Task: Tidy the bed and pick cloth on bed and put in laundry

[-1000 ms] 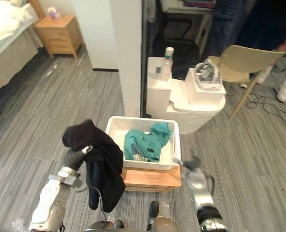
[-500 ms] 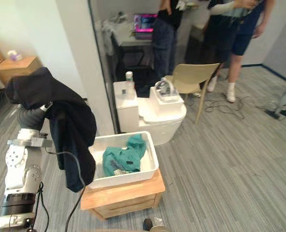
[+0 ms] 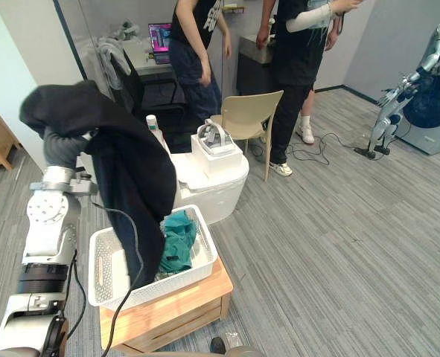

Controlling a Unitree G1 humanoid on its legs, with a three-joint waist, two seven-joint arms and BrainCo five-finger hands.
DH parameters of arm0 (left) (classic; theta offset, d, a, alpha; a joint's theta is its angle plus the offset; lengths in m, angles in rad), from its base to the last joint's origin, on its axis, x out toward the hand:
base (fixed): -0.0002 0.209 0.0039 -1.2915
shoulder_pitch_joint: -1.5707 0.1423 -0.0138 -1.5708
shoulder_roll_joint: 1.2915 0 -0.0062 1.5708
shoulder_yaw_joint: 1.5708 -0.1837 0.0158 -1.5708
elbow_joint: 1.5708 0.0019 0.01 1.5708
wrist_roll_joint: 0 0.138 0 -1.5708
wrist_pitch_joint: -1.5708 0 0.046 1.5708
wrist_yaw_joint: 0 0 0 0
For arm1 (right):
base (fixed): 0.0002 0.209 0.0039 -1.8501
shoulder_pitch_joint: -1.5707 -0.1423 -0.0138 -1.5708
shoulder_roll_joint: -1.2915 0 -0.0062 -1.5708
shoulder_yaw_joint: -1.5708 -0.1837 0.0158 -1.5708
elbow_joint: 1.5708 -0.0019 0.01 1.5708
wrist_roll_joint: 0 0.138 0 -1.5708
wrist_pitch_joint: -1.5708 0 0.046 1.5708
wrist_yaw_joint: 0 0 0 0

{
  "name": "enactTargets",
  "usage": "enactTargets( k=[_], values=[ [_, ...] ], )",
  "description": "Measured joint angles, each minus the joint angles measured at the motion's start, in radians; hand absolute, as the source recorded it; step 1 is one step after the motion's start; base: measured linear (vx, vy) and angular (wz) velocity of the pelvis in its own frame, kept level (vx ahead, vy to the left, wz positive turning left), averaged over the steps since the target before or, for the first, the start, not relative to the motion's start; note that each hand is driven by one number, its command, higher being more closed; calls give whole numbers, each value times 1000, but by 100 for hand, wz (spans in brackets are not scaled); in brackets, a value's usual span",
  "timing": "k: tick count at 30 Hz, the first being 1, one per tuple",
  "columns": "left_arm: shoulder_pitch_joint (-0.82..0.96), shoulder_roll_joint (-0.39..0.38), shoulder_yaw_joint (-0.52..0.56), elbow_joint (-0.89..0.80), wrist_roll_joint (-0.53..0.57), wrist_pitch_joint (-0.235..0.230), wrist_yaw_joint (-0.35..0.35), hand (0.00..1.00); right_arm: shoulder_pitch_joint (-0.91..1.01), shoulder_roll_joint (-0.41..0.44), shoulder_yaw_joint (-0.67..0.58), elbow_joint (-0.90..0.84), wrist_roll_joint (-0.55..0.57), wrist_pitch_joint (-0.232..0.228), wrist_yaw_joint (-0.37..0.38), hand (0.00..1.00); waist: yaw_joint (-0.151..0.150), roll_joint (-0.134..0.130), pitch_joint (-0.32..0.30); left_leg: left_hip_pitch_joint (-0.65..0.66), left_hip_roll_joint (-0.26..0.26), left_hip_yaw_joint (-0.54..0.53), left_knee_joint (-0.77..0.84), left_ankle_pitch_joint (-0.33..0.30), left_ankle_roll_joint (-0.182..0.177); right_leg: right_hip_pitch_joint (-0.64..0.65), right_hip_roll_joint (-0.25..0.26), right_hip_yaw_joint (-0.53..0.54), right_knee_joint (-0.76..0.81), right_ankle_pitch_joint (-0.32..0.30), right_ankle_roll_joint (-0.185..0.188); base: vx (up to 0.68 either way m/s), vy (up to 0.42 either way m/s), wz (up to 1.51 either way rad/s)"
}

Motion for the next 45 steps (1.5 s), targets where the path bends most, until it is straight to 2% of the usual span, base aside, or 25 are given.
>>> enactTargets(
  k=[3,6,7,10,14,16,21,22,26,27,30,33,39,41,43,45],
  values=[
    [-6,27,-46,44,91,3,11,100,0,0,7,0,-1,9,5,0,-11,-11,7,-3,1,4,12,-8,2,-1,-1,6,0,0,3,-50,14,-5],
    [-8,31,-80,107,98,16,4,100,0,0,8,-1,-1,18,10,0,-20,-12,18,-17,1,11,21,-13,0,-14,-3,19,0,0,11,-38,7,-8],
    [-7,47,-118,170,144,24,-19,100,0,-2,8,-1,-1,28,13,0,-26,-6,29,-16,1,19,21,-17,-6,-17,-2,26,0,0,11,-19,19,-15],
    [12,50,-176,243,185,31,-45,100,-2,-3,9,-2,-1,39,17,0,-42,16,51,-29,-1,33,21,-20,-10,-35,0,38,0,1,12,-3,18,-14],
    [80,39,-189,316,216,49,-62,100,-29,-10,29,0,-1,40,20,0,-80,46,94,-37,1,60,21,-22,-8,-54,8,59,5,4,17,35,34,-24],
    [123,16,-193,364,254,66,-63,100,-39,-11,56,-1,-1,40,20,0,-76,54,103,-43,4,85,21,-23,-8,-70,18,82,6,7,18,49,43,-29],
    [150,-12,-180,448,252,90,-62,100,-72,-32,97,-43,-42,39,39,0,-74,63,143,-57,4,119,40,-30,-6,-86,18,99,6,11,16,3,62,-13],
    [150,-30,-164,461,251,90,-61,100,-81,-33,107,-57,-42,37,40,0,-61,66,155,-74,5,126,53,-38,-3,-104,17,104,13,11,16,-43,49,-15],
    [149,-63,-154,488,253,91,-60,100,-134,-36,152,-94,-39,37,42,0,-50,58,201,-122,7,137,86,-45,7,-164,10,107,48,9,17,-50,24,-7],
    [151,-85,-154,516,254,101,-60,0,-143,-36,166,-112,-39,37,42,0,-48,55,212,-125,7,143,87,-45,7,-169,10,107,51,9,17,-43,20,0],
    [170,-117,-154,548,265,128,-60,0,-148,-37,187,-149,-39,37,41,0,-46,53,224,-123,13,165,92,-45,7,-170,10,107,56,5,16,-12,7,-1],
    [209,-118,-148,562,294,153,-62,0,-145,-41,198,-147,-47,39,38,0,-51,55,224,-115,23,193,105,-45,6,-169,10,102,85,-22,18,-25,15,9],
    [270,-127,-73,603,303,191,-25,0,-144,-53,203,-147,-77,38,27,0,-47,75,227,-84,32,218,106,-52,-5,-133,12,99,85,-36,16,-36,22,4],
    [270,-123,-29,603,288,200,21,0,-144,-54,203,-147,-78,38,27,0,-45,79,224,-84,33,218,107,-52,-5,-132,12,98,85,-35,16,-34,14,3],
    [257,-83,57,593,242,201,55,0,-141,-54,201,-141,-78,37,25,0,-47,83,222,-79,41,215,118,-52,-6,-123,12,87,84,-33,17,-17,-4,10],
    [240,-48,116,574,230,203,60,0,-136,-57,199,-125,-77,36,20,0,-45,86,218,-68,46,214,121,-52,-7,-112,13,78,84,-31,13,-11,-1,12]
  ],
)
